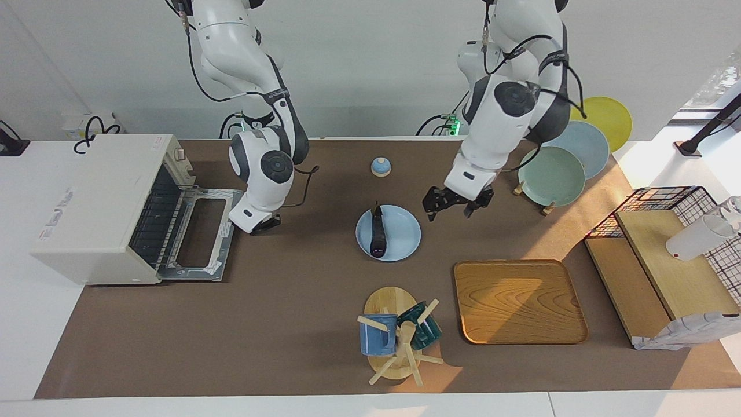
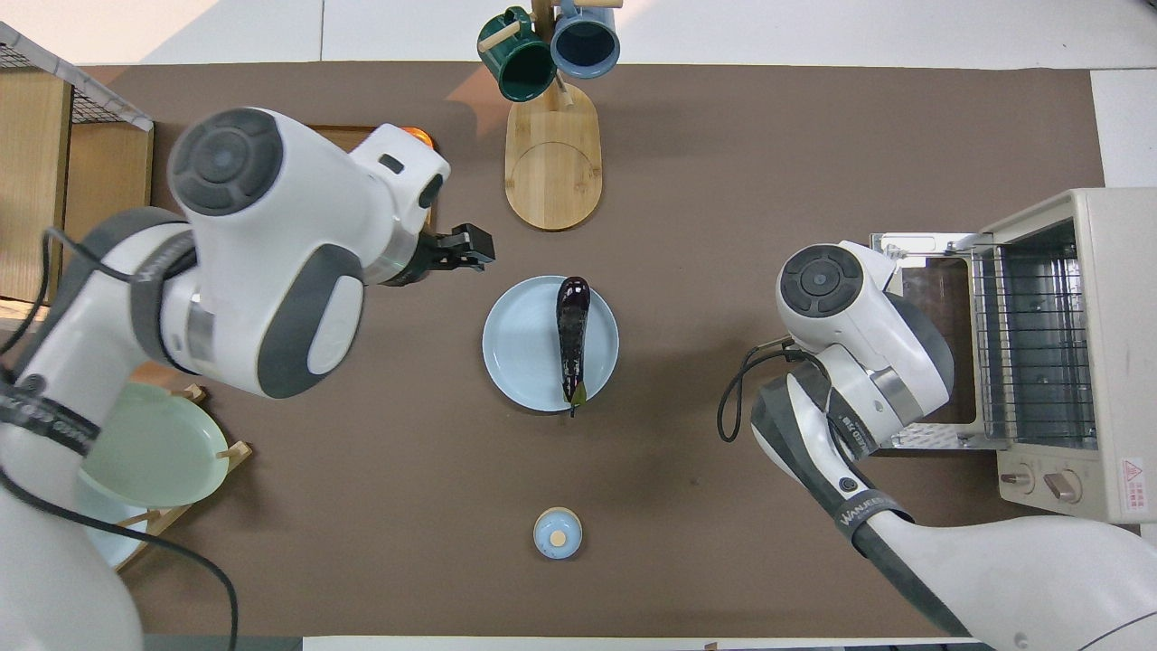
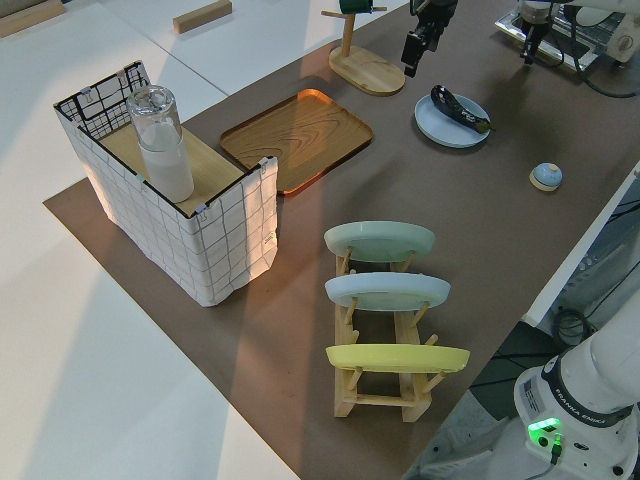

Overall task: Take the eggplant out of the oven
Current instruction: 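Grasp the eggplant with the left gripper while the right gripper withdraws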

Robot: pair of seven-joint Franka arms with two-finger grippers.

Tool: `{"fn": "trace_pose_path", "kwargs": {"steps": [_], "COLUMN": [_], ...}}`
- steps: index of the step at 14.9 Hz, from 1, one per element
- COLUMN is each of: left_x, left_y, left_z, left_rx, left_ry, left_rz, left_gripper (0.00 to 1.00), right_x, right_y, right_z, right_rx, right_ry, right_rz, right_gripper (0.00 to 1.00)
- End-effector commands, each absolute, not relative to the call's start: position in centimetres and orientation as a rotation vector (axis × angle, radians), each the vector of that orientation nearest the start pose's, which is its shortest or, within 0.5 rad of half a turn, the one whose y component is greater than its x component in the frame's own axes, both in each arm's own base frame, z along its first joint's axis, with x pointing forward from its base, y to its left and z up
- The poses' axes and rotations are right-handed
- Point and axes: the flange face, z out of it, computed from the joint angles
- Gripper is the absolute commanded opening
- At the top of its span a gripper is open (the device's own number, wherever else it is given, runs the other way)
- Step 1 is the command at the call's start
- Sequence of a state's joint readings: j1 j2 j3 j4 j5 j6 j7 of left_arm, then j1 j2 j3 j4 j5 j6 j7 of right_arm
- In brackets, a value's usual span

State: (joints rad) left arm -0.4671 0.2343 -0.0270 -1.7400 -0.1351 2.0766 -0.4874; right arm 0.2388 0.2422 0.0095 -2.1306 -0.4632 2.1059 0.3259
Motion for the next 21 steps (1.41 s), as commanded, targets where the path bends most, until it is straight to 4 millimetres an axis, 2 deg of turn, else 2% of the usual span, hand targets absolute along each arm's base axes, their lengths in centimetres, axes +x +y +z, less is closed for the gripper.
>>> {"fn": "trace_pose_path", "kwargs": {"steps": [1, 3, 4, 6, 8, 9, 12, 14, 15, 16, 19, 21], "left_x": [53.8, 52.5, 51.9, 51.8, 51.7, 51.6, 51.5, 51.0, 50.8, 50.5, 50.4, 50.5], "left_y": [-35.5, -39.3, -40.7, -40.9, -41.1, -41.0, -40.9, -40.6, -40.6, -40.8, -40.8, -40.6], "left_z": [39.9, 35.5, 34.1, 33.0, 32.7, 32.5, 32.1, 31.2, 31.1, 31.1, 31.0, 31.1], "left_rx": [-3.332, -3.327, -3.329, -3.323, -3.32, -3.318, -3.312, -3.303, -3.304, -3.302, -3.299, -3.297], "left_ry": [-0.008, 0.082, 0.129, 0.148, 0.17, 0.175, 0.204, 0.216, 0.217, 0.227, 0.23, 0.231], "left_rz": [-0.113, -0.112, -0.127, -0.124, -0.118, -0.115, -0.109, -0.094, -0.097, -0.093, -0.083, -0.076], "left_gripper": [1.0, 1.0, 1.0, 1.0, 1.0, 1.0, 0.95, 0.9, 0.9, 0.88, 0.81, 0.68], "right_x": [52.3, 52.4, 52.5, 52.7, 53.0, 53.2, 54.8, 55.1, 54.9, 54.4, 53.7, 53.0], "right_y": [9.8, 8.5, 7.9, 7.1, 7.0, 6.5, 2.9, 0.6, 0.0, -1.1, -2.4, -4.0], "right_z": [28.2, 28.1, 28.2, 28.4, 29.4, 30.7, 36.5, 39.6, 40.8, 41.8, 43.7, 44.6], "right_rx": [-3.555, -3.552, -3.557, -3.574, -3.554, -3.536, -3.502, -3.494, -3.483, -3.466, -3.447, -3.436], "right_ry": [-0.495, -0.533, -0.539, -0.59, -0.702, -0.792, -0.909, -0.883, -0.865, -0.852, -0.838, -0.828], "right_rz": [0.238, 0.279, 0.29, 0.292, 0.318, 0.345, 0.367, 0.357, 0.338, 0.351, 0.361, 0.403], "right_gripper": [0.0, 0.0, 0.0, 0.0, 0.0, 0.0, 0.0, 0.0, 0.0, 0.0, 0.0, 0.0]}}
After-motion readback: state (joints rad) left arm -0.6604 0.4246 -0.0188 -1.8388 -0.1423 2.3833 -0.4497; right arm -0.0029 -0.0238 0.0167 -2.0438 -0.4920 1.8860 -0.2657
